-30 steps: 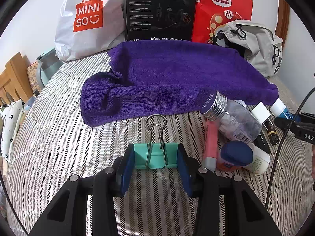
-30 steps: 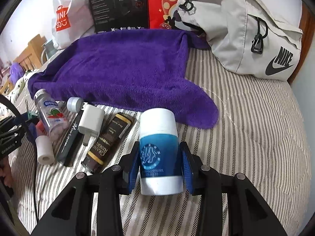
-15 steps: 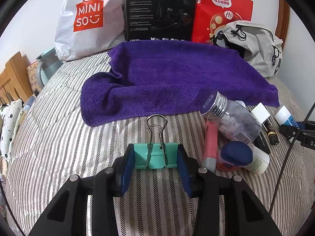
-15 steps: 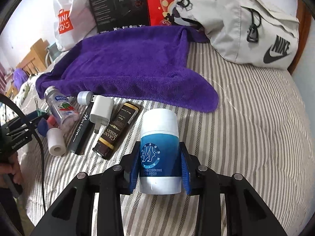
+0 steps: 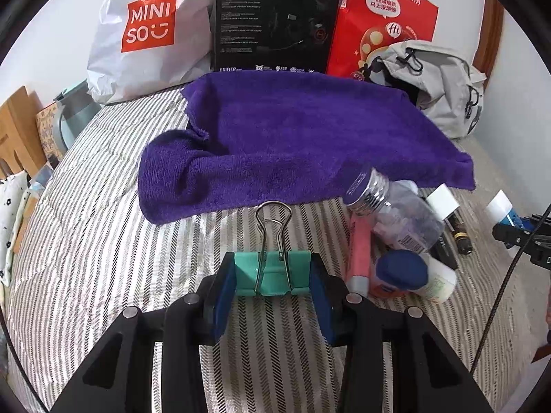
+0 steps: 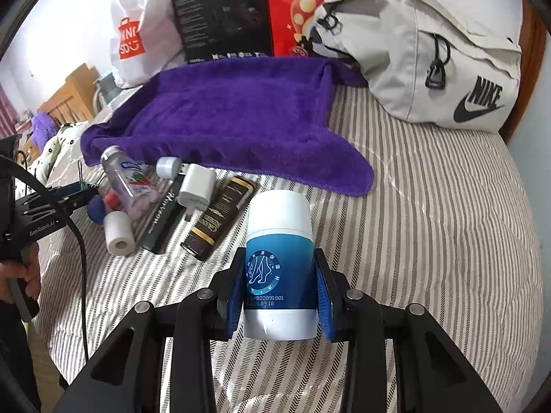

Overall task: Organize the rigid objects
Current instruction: 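Carry the clip and container onto the purple towel and open both grippers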

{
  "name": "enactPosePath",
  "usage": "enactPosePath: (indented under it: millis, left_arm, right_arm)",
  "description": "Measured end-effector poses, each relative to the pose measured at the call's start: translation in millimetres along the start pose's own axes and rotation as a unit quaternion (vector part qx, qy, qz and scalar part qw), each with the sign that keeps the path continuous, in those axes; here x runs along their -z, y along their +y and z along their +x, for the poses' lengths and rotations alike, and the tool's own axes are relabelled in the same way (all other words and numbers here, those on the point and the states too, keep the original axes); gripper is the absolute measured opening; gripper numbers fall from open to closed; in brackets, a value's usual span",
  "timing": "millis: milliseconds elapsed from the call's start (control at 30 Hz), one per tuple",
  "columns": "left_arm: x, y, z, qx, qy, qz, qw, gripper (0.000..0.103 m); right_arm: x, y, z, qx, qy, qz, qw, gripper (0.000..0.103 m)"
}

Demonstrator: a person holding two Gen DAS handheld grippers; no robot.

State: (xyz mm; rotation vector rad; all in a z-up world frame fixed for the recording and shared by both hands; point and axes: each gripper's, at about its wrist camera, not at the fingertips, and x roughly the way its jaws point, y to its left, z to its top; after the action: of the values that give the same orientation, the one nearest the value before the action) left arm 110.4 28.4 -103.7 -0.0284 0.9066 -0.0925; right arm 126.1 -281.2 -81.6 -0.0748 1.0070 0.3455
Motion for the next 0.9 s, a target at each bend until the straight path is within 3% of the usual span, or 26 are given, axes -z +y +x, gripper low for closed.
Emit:
enactPosePath:
  millis: [367, 900]
  left_arm:
    - [-34, 3, -36, 0.015, -0.03, 0.008, 0.9994, 0.039]
    - [-101, 5, 2, 0.03, -0.031, 0.009, 0.999, 0.039]
  right_arm:
    - [-29, -1, 1, -0.032, -0.017, -0.004, 0.999, 0.036]
    - [-103, -8, 35, -0.043, -0.024, -0.009, 0.999, 0.036]
